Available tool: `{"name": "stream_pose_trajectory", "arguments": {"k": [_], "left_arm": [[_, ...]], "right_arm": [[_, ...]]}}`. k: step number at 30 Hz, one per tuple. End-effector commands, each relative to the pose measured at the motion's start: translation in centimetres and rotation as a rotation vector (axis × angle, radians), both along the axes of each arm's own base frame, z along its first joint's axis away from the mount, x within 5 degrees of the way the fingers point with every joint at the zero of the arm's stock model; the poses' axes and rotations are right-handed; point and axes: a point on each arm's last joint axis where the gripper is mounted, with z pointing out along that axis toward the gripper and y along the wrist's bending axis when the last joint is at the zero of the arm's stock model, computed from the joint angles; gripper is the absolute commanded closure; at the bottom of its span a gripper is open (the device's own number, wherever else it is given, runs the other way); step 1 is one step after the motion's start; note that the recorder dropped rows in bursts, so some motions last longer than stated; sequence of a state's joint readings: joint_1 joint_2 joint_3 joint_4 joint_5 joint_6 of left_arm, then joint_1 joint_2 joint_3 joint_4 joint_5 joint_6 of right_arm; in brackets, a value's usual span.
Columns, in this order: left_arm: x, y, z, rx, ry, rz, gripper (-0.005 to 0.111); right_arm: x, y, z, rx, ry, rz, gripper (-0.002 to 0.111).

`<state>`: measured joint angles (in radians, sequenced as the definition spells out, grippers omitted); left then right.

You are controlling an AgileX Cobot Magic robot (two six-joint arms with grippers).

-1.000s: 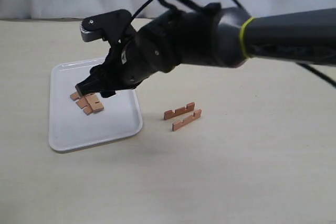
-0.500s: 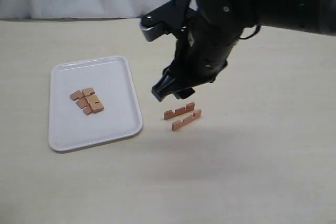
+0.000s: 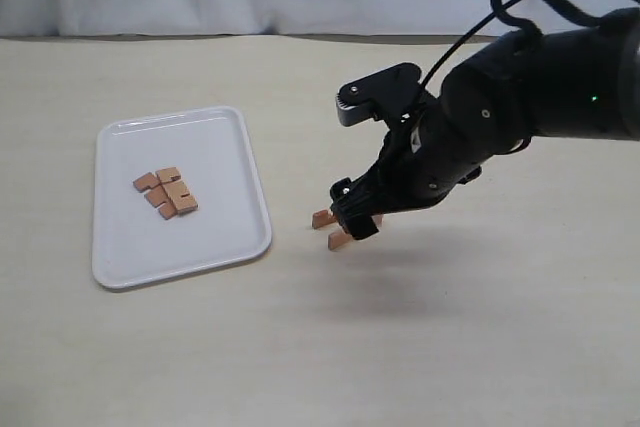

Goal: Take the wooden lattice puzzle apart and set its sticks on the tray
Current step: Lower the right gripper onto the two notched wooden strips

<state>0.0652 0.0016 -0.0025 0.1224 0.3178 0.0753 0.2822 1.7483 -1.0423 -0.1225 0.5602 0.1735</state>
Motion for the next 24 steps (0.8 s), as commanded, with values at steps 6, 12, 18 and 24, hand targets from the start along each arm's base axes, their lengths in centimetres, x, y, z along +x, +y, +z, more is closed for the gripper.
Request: {"name": "stream_pose_trajectory", "arguments": {"k": [6, 12, 18, 24], "left_arm": [[0.0, 0.0, 0.0, -0.001, -0.012, -0.003, 0.107], [0.0, 0.0, 0.0, -0.001, -0.012, -0.003, 0.107], [0.0, 0.0, 0.0, -0.003, -0.012, -0.003, 0.107], [0.0, 0.0, 0.0, -0.006, -0.013, -0.003, 0.107]], "right_arm": [[1.2, 0.3, -3.7, 0.004, 0.008, 0.015, 0.006], [1.7, 0.5, -4.6, 0.014, -0.012, 0.020, 0.006], [2.0, 0.6, -5.4, 0.021, -0.023, 0.023, 0.006], [2.3, 0.7, -6.2, 0.024, -0.026, 0.026, 0.006]]}}
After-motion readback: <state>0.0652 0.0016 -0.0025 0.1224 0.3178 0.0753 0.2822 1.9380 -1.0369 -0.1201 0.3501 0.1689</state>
